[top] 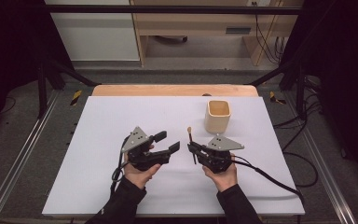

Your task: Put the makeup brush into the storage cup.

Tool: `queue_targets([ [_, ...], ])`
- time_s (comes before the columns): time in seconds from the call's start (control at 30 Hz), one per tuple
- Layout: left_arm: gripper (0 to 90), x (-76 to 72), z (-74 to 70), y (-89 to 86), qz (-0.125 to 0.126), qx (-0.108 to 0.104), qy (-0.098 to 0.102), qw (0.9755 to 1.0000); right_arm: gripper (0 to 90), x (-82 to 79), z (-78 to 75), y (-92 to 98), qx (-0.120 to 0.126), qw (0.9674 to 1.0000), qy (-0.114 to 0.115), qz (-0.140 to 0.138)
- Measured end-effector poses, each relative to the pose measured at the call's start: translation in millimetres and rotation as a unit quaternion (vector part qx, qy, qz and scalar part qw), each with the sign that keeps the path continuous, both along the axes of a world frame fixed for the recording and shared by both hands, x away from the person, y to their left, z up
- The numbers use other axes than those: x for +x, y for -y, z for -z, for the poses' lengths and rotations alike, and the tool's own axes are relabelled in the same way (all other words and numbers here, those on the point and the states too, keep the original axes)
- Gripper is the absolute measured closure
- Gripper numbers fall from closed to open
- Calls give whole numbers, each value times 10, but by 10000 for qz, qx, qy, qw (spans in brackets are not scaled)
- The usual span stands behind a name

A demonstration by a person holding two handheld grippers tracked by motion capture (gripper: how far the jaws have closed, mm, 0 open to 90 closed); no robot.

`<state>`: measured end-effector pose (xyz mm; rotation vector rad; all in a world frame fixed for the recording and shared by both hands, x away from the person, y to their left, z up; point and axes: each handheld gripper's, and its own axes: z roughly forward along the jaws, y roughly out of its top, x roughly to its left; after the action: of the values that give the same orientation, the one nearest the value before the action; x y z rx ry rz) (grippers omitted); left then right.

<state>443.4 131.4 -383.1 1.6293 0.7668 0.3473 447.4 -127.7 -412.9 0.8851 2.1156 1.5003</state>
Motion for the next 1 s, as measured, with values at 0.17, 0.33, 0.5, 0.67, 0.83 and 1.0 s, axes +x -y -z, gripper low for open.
queue_targets([
  [0.17, 234, 5, 23, -223, -94, 258, -7, 9996, 831, 17, -38, 28, 52, 10000, 50, 62],
  [0.33, 182, 14, 121, -414, -160, 582, -78, 9981, 831, 49, -106, 81, 160, 9995, 160, 197],
  [0.5, 135, 22, 240, -549, -254, 840, -170, 9960, 831, 93, -185, 146, 257, 9988, 225, 342],
  [0.67, 120, 38, 309, -643, -348, 985, -257, 9942, 831, 123, -261, 213, 343, 9978, 328, 457],
  [0.83, 112, 41, 332, -731, -467, 1012, -279, 9934, 831, 160, -325, 274, 439, 9967, 386, 572],
  [1.0, 107, 43, 344, -823, -581, 1057, -299, 9923, 830, 211, -385, 340, 539, 9952, 406, 712],
])
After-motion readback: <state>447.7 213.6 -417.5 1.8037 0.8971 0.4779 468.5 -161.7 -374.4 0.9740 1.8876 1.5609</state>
